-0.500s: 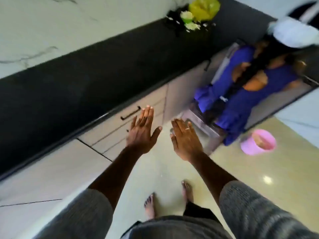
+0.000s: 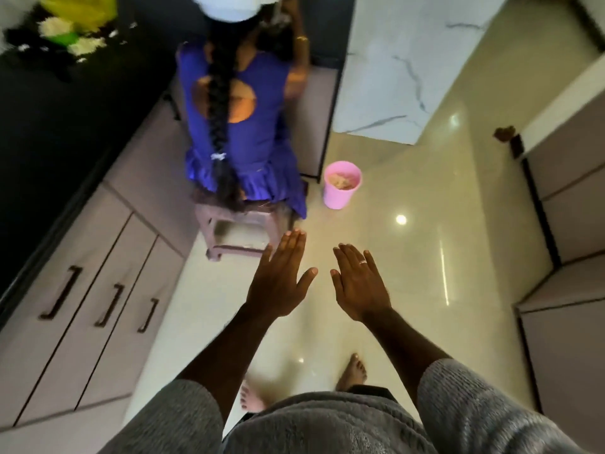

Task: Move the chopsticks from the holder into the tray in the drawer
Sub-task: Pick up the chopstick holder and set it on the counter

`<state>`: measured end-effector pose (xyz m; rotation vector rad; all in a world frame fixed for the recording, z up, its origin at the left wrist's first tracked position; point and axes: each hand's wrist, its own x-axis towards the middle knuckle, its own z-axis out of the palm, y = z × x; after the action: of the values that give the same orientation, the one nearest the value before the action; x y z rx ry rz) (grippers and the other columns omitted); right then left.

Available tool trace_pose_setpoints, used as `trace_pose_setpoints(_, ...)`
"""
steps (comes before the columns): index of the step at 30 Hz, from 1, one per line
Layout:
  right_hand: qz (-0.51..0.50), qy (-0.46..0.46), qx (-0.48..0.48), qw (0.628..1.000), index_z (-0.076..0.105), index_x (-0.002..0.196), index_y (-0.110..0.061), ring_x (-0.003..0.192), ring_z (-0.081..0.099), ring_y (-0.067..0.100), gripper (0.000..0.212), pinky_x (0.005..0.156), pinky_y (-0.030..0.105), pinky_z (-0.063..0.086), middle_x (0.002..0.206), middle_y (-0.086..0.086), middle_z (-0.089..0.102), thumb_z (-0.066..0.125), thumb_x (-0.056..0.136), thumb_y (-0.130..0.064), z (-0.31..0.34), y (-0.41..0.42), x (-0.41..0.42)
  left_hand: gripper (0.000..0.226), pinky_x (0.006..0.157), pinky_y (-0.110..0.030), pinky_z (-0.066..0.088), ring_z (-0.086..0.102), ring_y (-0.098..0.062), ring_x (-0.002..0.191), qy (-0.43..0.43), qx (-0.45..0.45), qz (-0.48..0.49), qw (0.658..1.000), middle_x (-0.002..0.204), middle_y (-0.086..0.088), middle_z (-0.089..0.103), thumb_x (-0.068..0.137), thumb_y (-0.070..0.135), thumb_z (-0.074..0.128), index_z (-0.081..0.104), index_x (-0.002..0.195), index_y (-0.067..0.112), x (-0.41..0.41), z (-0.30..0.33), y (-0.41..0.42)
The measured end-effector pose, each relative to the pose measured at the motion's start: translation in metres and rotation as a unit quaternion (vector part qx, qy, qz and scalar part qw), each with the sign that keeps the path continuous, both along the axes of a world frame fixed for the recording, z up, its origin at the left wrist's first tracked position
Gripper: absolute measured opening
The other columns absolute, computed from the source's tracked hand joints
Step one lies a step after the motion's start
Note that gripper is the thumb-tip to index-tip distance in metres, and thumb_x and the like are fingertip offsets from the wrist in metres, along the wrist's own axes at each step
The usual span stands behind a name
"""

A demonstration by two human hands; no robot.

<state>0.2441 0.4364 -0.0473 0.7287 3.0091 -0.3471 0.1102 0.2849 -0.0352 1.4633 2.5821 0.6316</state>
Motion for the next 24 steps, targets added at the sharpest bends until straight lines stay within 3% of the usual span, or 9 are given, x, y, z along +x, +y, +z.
trace_pose_setpoints(6, -0.129, 0.027, -0.011, 0.991, 0.041, 0.149, -0.009, 0.144, 0.039, 0.027, 0.059, 0.120, 0.049, 0.026, 0.154, 0.009, 0.044, 0.023, 0.101, -0.038, 0.006, 0.117, 0.093, 0.063, 0.111, -0.054, 0.034, 0.041, -0.027, 0.143, 0.008, -0.005, -0.107, 0.994, 0.155, -0.011, 0.041, 0.098, 0.043, 0.039, 0.041, 0.150, 0.007, 0.060, 0.002, 0.147)
trace_pose_setpoints(12, -0.231, 0.048, 0.004, 0.972, 0.037, 0.151, -0.011, 0.147, 0.033, 0.025, 0.051, 0.123, 0.045, 0.020, 0.157, 0.008, 0.040, 0.036, 0.104, -0.032, 0.018, 0.229, 0.180, 0.065, 0.113, -0.053, 0.035, 0.036, -0.026, 0.145, 0.030, -0.016, -0.222, 0.974, 0.158, -0.011, 0.037, 0.099, 0.044, 0.035, 0.037, 0.152, 0.006, 0.127, 0.018, 0.292)
trace_pose_setpoints(17, -0.306, 0.062, 0.029, 0.949, 0.041, 0.148, -0.010, 0.145, 0.036, 0.027, 0.049, 0.121, 0.047, 0.026, 0.154, 0.010, 0.043, 0.039, 0.103, -0.031, 0.034, 0.300, 0.237, 0.072, 0.121, -0.043, 0.012, 0.014, -0.018, 0.153, 0.015, -0.017, -0.290, 0.957, 0.166, -0.004, 0.015, 0.097, 0.051, 0.019, 0.018, 0.159, 0.013, 0.184, 0.036, 0.395)
trace_pose_setpoints(20, -0.356, 0.071, 0.030, 0.932, 0.042, 0.147, -0.011, 0.144, 0.038, 0.028, 0.048, 0.120, 0.049, 0.027, 0.153, 0.010, 0.044, 0.038, 0.103, -0.032, 0.039, 0.339, 0.265, 0.073, 0.122, -0.041, 0.011, 0.010, -0.015, 0.154, 0.002, -0.012, -0.331, 0.943, 0.166, -0.002, 0.013, 0.097, 0.052, 0.017, 0.015, 0.159, 0.015, 0.212, 0.044, 0.455)
trace_pose_setpoints(24, -0.435, 0.107, 0.021, 0.894, 0.046, 0.140, -0.012, 0.133, 0.050, 0.029, 0.043, 0.113, 0.050, 0.038, 0.145, 0.009, 0.053, 0.043, 0.102, -0.030, 0.042, 0.396, 0.297, 0.068, 0.121, -0.042, 0.018, 0.015, -0.015, 0.153, -0.057, -0.009, -0.353, 0.934, 0.166, -0.001, 0.019, 0.098, 0.046, 0.030, 0.020, 0.159, 0.016, 0.245, 0.047, 0.539)
